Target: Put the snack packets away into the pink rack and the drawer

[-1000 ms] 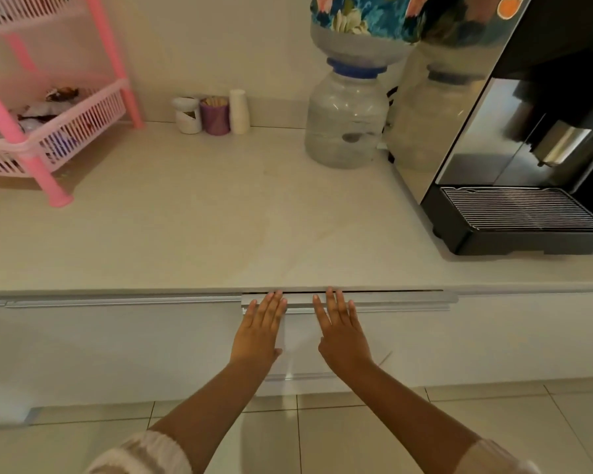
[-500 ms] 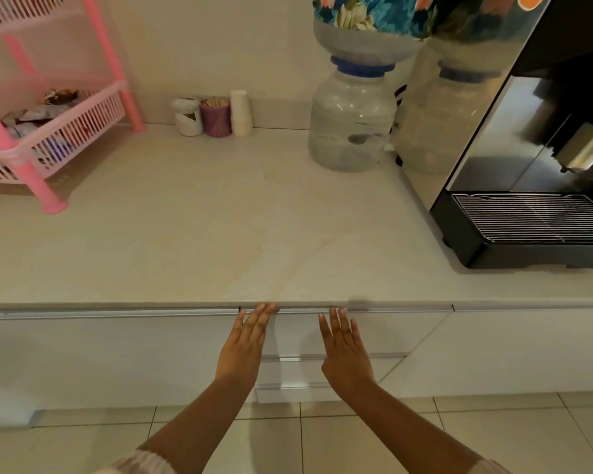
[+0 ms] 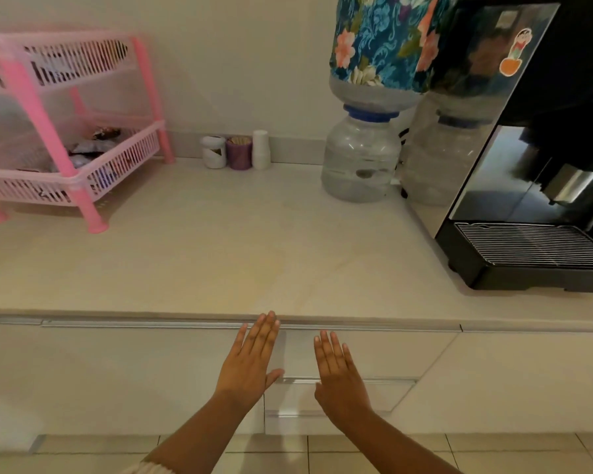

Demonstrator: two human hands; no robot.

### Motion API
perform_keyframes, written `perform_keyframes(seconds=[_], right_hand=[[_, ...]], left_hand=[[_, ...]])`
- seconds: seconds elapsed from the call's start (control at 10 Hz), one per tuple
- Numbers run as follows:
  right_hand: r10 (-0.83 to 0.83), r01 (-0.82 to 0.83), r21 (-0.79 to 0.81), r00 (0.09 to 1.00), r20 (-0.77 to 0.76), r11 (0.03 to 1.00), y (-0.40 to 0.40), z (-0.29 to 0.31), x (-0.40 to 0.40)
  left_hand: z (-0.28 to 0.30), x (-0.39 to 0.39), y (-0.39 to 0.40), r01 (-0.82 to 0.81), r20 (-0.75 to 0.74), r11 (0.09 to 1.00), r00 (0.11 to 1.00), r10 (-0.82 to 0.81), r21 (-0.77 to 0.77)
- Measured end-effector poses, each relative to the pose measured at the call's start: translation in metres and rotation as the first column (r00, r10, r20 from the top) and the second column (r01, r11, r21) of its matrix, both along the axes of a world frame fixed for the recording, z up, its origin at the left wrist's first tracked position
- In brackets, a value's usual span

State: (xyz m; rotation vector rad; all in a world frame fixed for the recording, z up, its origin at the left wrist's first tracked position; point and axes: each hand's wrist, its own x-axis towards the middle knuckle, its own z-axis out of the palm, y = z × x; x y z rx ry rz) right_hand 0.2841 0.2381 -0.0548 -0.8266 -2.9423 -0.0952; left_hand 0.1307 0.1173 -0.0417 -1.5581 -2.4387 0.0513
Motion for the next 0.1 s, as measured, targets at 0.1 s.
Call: perform_keyframes(seconds=[0.1], right_hand=[[0.008,-0.008,0.018,1.0,0.002,1.0,-0.0072,0.0062,-0.0024]], left_hand=[[0.0069,-0.0064,-0.0087,-0.04,-0.03,0.997,0.999,0.042,0.071]])
